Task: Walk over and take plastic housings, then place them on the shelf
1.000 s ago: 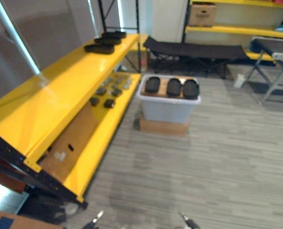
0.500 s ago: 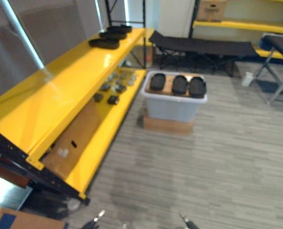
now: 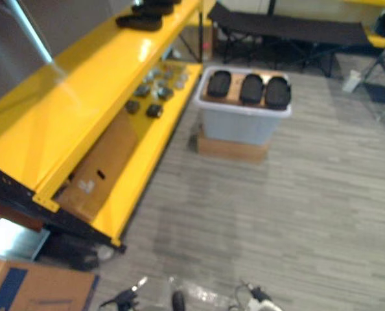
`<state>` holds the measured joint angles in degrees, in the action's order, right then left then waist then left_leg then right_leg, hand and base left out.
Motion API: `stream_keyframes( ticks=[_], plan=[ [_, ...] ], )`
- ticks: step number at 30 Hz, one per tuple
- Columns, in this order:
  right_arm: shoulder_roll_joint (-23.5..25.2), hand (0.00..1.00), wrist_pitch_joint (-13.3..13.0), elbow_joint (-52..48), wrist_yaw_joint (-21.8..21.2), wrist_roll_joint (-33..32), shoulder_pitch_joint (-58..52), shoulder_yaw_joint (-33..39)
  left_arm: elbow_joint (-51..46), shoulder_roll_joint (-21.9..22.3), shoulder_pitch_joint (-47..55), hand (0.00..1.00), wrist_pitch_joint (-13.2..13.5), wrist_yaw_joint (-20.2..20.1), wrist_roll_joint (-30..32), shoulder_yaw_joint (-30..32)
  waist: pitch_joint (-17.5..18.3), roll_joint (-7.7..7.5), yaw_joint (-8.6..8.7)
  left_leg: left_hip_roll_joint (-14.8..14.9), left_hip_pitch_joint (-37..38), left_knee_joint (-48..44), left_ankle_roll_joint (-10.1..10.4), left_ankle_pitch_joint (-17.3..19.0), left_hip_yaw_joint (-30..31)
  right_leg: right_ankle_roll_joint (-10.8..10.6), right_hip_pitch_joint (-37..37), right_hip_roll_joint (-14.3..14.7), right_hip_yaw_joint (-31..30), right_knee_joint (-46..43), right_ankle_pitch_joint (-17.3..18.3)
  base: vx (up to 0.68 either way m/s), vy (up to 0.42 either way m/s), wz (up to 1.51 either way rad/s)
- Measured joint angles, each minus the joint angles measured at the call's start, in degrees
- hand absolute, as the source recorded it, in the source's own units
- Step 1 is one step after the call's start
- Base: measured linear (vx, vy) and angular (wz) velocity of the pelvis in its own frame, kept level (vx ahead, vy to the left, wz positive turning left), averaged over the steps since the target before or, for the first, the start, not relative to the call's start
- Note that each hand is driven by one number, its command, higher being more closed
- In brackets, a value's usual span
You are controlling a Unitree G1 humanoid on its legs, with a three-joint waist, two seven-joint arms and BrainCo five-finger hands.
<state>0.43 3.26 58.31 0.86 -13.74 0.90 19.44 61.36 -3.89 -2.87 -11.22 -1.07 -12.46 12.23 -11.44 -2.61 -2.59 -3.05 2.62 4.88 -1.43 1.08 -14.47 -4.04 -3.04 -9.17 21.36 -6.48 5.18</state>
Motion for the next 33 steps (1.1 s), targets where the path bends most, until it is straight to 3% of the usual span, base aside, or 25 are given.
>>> stream_keyframes(
  ticks=[7,9,12,16,22,25,27,28,29,33],
  plan=[
    [0.99,0.00,-0.75,-1.96,0.10,0.12,0.48,-1.13,-1.86,1.69,-1.79,0.00,1.28,1.02,0.05,-2.22,-0.56,-0.35,-0.54,0.10,-1.20,-0.10,-0.56,-0.25,1.44,0.41,1.79,-0.07,-1.24,-1.87,0.39,0.10,0.000,0.13],
    [1.77,0.00,-0.74,-2.10,0.10,0.18,0.32,-1.14,-1.98,2.19,-1.82,0.00,1.90,1.03,0.05,-2.28,-0.62,-0.30,-0.59,0.53,-0.20,-0.87,-0.61,0.59,1.70,0.67,0.72,0.08,-1.35,-2.71,0.55,0.12,-0.003,0.12],
    [2.54,0.00,-0.70,-2.87,0.23,0.75,0.13,-1.14,-2.24,2.65,-1.72,0.00,3.19,2.15,0.05,-2.29,-0.63,-0.11,-1.18,1.39,-0.45,-7.26,-0.36,4.70,1.43,1.42,-1.27,0.06,-2.08,-3.77,1.04,0.12,0.007,-0.06],
    [2.65,0.00,-0.11,-3.16,0.38,1.50,-0.20,-1.12,-2.16,3.30,-1.55,0.00,5.34,4.29,-0.11,-2.28,-0.58,-0.03,-1.40,1.46,0.57,-7.64,-0.19,4.97,1.43,1.55,-2.57,0.03,-2.57,-3.59,1.13,0.07,0.002,0.02],
    [2.56,0.00,1.36,-2.93,-0.82,0.22,-2.19,-1.05,-1.71,3.23,-0.79,0.00,6.11,4.85,0.07,-1.94,0.18,0.04,-1.39,1.93,3.93,-7.99,0.59,6.10,1.17,1.42,-6.09,0.08,-2.62,-3.13,1.05,0.03,-0.013,-0.03],
    [1.95,0.00,2.27,-2.88,-1.56,-0.14,-2.22,-1.12,-1.71,3.13,-0.54,0.00,6.53,4.82,0.09,-1.67,0.10,0.03,-1.42,2.47,4.08,-10.54,-0.29,9.63,0.38,-2.68,-2.06,-1.94,-3.06,-14.32,3.50,-0.02,0.030,-0.18],
    [0.65,0.00,2.00,-2.84,-2.18,-0.16,-2.47,-0.84,-1.70,2.92,0.12,0.00,6.58,4.84,0.33,-2.15,0.24,0.69,-0.25,3.32,4.23,-14.36,-1.16,12.48,1.14,-2.12,6.79,-4.81,-4.98,-32.53,4.04,-0.01,0.048,0.06],
    [0.48,0.00,1.94,-2.80,-2.23,-0.21,-2.68,-0.63,-1.65,2.49,0.40,0.00,6.51,4.83,0.96,-2.18,0.30,0.59,0.10,3.83,4.12,-15.46,-1.13,13.11,1.49,-1.97,7.65,-4.69,-5.15,-33.25,5.48,0.02,0.030,0.23],
    [0.42,0.00,1.76,-2.82,-2.33,-0.41,-3.17,-0.35,-1.62,1.70,0.75,0.00,6.33,4.83,2.47,-1.99,0.44,0.40,0.10,4.90,4.13,-16.81,-0.77,14.02,1.60,-1.40,9.11,-4.51,-4.45,-31.82,6.87,0.07,0.004,0.16],
    [0.26,0.00,1.23,-2.75,-2.40,-1.19,-4.33,3.29,-1.43,1.35,2.42,0.00,5.39,5.07,5.14,-0.14,0.82,1.36,0.09,8.65,3.20,-20.85,1.21,16.90,2.19,-1.78,12.08,-3.60,-2.21,-18.25,5.66,0.13,-0.056,0.02]
  ],
)
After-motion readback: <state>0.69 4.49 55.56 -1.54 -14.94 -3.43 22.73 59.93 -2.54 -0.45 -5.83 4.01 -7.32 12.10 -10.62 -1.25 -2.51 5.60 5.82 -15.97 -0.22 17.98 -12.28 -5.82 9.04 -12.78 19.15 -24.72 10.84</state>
